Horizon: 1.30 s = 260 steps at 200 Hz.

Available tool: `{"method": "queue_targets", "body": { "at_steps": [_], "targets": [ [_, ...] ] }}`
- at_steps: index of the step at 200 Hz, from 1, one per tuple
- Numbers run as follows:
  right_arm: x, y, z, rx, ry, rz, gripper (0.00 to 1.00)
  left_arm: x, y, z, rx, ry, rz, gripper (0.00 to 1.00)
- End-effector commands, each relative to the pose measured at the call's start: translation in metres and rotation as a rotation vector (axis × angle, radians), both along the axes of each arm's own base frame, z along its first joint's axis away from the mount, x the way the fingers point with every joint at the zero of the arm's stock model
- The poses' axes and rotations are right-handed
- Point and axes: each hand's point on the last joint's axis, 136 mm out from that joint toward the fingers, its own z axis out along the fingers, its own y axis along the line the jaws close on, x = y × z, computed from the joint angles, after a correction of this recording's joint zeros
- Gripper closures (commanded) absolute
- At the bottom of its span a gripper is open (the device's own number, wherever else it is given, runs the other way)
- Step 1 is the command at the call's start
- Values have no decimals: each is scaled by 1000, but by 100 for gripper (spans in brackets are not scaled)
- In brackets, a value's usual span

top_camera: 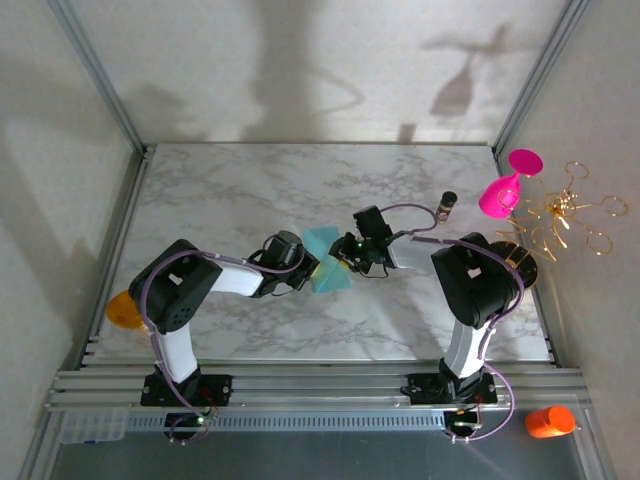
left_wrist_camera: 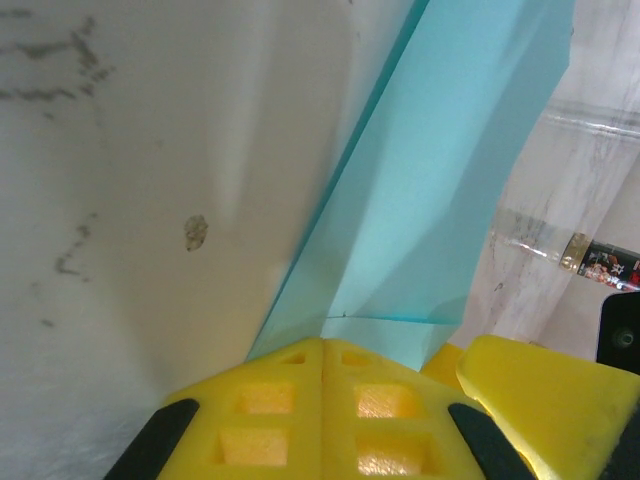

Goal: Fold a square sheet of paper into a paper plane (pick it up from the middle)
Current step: Pick up the paper from the center of the table.

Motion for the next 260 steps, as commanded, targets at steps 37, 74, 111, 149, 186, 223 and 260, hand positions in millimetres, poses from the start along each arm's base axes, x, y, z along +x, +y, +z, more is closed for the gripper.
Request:
{"method": "queue_targets", "body": {
  "at_steps": [37,74,111,149,186,223,260],
  "targets": [
    [-11,11,7,39,-21,89,70,-8,7,-12,57,28,-2,96],
    [-15,17,2,65,-38,153,76,-6,7,-12,72,26,-9,96],
    [-18,17,-6,57,-31,172,80,-6,6,-11,72,25,-15,96],
    [-17,16,-11,41,-32,177,84,-2,3,-3,69,9,-21,95],
    [-17,16,-15,31,-31,183,92,1,-2,4,53,-7,-38,93],
    [-3,11,10,31,-137,162,100,23,10,43,24,-134,-42,81],
    [17,4,64,125,-319,149,100,41,50,107,44,-338,-37,60]
  ]
}}
